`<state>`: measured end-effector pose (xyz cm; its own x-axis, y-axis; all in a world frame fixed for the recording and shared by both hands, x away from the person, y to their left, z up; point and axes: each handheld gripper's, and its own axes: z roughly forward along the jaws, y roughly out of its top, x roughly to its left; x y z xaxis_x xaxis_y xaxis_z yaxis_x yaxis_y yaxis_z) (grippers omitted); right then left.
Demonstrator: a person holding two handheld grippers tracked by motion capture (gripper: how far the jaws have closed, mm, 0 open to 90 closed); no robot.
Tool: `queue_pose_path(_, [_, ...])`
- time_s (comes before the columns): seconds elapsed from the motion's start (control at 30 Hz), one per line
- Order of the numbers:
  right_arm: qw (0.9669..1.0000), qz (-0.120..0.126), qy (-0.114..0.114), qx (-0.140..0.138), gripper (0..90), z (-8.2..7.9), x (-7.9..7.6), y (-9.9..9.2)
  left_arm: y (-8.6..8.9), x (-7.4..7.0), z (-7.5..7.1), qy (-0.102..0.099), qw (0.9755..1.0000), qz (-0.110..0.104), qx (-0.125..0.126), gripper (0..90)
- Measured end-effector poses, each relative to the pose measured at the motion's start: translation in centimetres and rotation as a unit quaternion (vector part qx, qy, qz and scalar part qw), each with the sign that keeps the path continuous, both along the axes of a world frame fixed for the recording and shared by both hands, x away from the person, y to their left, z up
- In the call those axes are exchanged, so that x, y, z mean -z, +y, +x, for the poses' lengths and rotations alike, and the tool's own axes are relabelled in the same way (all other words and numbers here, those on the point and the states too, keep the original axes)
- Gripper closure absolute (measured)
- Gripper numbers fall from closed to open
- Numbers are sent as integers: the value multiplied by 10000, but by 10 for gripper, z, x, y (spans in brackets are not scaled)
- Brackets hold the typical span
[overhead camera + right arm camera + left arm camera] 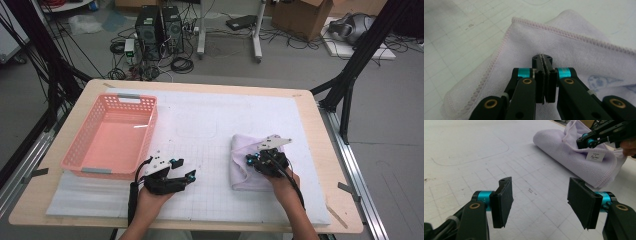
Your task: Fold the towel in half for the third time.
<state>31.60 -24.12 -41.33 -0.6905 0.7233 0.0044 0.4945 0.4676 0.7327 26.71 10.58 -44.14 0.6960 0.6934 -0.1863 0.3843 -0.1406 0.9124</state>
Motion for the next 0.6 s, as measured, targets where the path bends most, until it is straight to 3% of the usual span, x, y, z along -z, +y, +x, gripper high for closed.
queue_pose_path(0.03, [10000, 0, -62, 11, 844, -1, -1, -1, 0, 0, 0, -4, 10000, 2, 4, 373])
queue_pose_path(0.07, [9999, -20, -141, 78, 670, 0, -2, -1, 0, 0, 0, -3, 10000, -9, 2, 373])
queue_pose_path(0.13, [9999, -2, -74, 104, 623, 3, 0, 1, -1, 0, 0, -4, 10000, 5, 16, 373])
queue_pose_path(0.17, [9997, -183, -113, 101, 618, 5, 2, 4, -1, 0, 0, -11, 10000, 8, 21, 372])
queue_pose_path(0.2, [9994, -312, -69, 112, 632, 7, 5, 6, -1, 0, 0, -13, 10000, 9, 24, 373])
queue_pose_path(0.33, [9995, -327, -41, -24, 854, 9, 8, 8, 0, 0, 0, 6, 10000, 6, 20, 372])
queue_pose_path(0.43, [9997, -231, -54, -31, 877, 8, 7, 5, 1, 0, 1, -3, 10000, 10, 19, 372])
queue_pose_path(0.6, [9997, 239, -97, 54, 878, 1, 4, -14, 2, 0, 1, -4, 10000, -10, -3, 372])
